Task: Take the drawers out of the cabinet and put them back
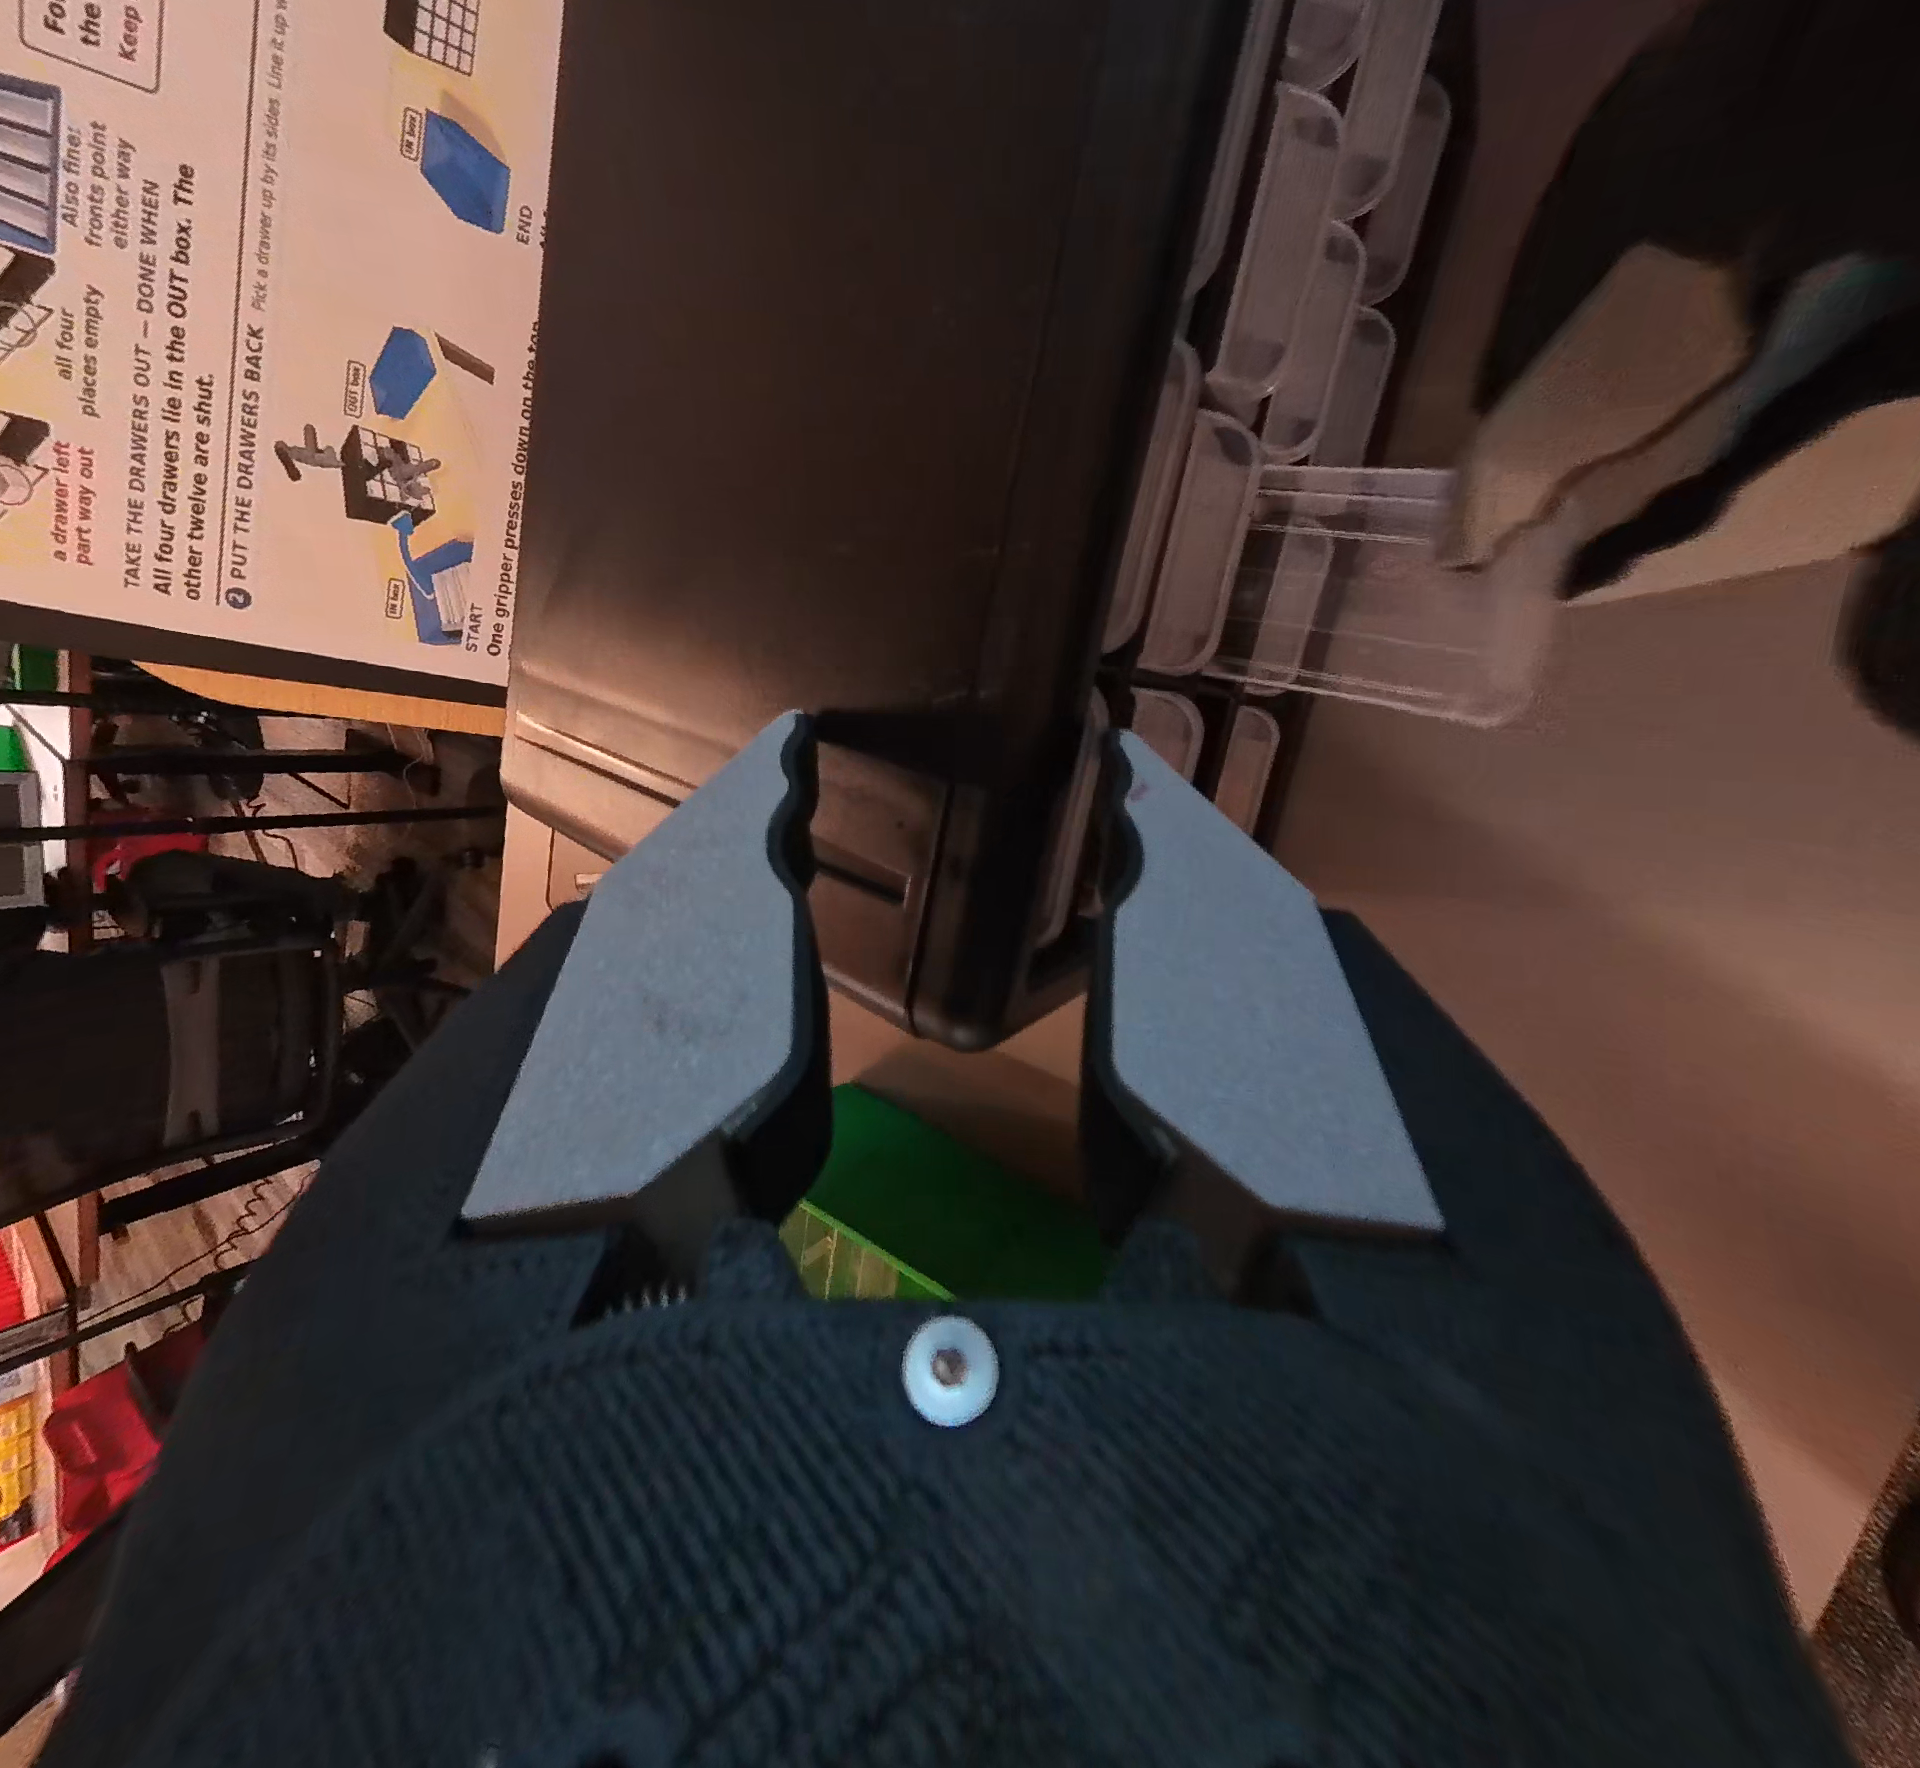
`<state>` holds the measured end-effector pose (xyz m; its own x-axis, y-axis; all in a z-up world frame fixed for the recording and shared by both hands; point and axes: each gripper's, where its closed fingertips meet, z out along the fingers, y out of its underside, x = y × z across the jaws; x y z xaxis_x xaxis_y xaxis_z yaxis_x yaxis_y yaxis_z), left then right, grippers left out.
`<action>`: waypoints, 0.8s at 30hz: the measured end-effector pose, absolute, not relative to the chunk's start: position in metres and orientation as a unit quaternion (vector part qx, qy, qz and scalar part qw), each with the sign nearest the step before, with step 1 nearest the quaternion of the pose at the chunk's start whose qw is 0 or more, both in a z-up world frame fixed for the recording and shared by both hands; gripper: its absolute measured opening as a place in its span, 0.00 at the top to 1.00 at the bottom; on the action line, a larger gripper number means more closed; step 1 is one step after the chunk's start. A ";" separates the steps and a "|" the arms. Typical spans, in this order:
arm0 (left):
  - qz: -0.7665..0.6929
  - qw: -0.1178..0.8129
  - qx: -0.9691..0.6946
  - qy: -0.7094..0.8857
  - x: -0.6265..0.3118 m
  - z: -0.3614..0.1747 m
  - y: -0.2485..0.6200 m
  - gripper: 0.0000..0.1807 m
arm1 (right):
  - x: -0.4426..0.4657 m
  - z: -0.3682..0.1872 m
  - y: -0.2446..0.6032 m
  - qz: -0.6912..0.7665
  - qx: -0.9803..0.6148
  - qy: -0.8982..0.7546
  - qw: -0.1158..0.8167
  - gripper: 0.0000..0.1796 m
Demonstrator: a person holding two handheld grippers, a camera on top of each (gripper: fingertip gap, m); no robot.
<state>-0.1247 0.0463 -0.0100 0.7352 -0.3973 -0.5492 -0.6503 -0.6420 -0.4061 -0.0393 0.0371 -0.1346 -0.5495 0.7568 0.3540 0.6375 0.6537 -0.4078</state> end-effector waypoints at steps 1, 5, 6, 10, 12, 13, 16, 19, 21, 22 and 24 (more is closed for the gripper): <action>0.210 0.302 -0.882 0.296 -0.125 -0.010 0.046 0.71 | -0.048 -0.133 0.045 0.110 -0.411 -0.861 0.280 0.90; 0.212 0.300 -0.882 0.295 -0.125 -0.010 0.047 0.71 | -0.054 -0.125 0.052 0.098 -0.411 -0.846 0.325 0.86; 0.212 0.300 -0.882 0.296 -0.125 -0.010 0.047 0.71 | -0.053 -0.119 0.053 0.101 -0.409 -0.840 0.342 0.83; 0.211 0.301 -0.881 0.299 -0.124 -0.010 0.047 0.71 | -0.041 -0.091 0.035 0.194 -0.387 -0.822 0.371 0.73; 0.210 0.305 -0.879 0.299 -0.124 -0.010 0.047 0.71 | -0.025 -0.085 0.008 0.279 -0.349 -0.833 0.325 0.83; 0.208 0.307 -0.879 0.299 -0.124 -0.010 0.047 0.71 | -0.014 -0.085 -0.009 0.327 -0.318 -0.843 0.284 0.87; 0.206 0.307 -0.879 0.302 -0.124 -0.010 0.047 0.71 | -0.002 -0.098 -0.029 0.371 -0.282 -0.860 0.209 1.00; 0.211 0.299 -0.880 0.303 -0.124 -0.010 0.047 0.71 | -0.041 -0.125 0.008 0.288 -0.355 -0.849 0.265 1.00; 0.212 0.296 -0.881 0.302 -0.125 -0.010 0.047 0.71 | -0.071 -0.132 0.043 0.236 -0.430 -0.807 0.327 1.00; 0.213 0.296 -0.881 0.300 -0.125 -0.010 0.047 0.71 | -0.080 -0.134 0.055 0.222 -0.455 -0.789 0.348 1.00; 0.213 0.298 -0.882 0.297 -0.125 -0.010 0.047 0.71 | -0.086 -0.142 0.054 0.229 -0.466 -0.783 0.342 1.00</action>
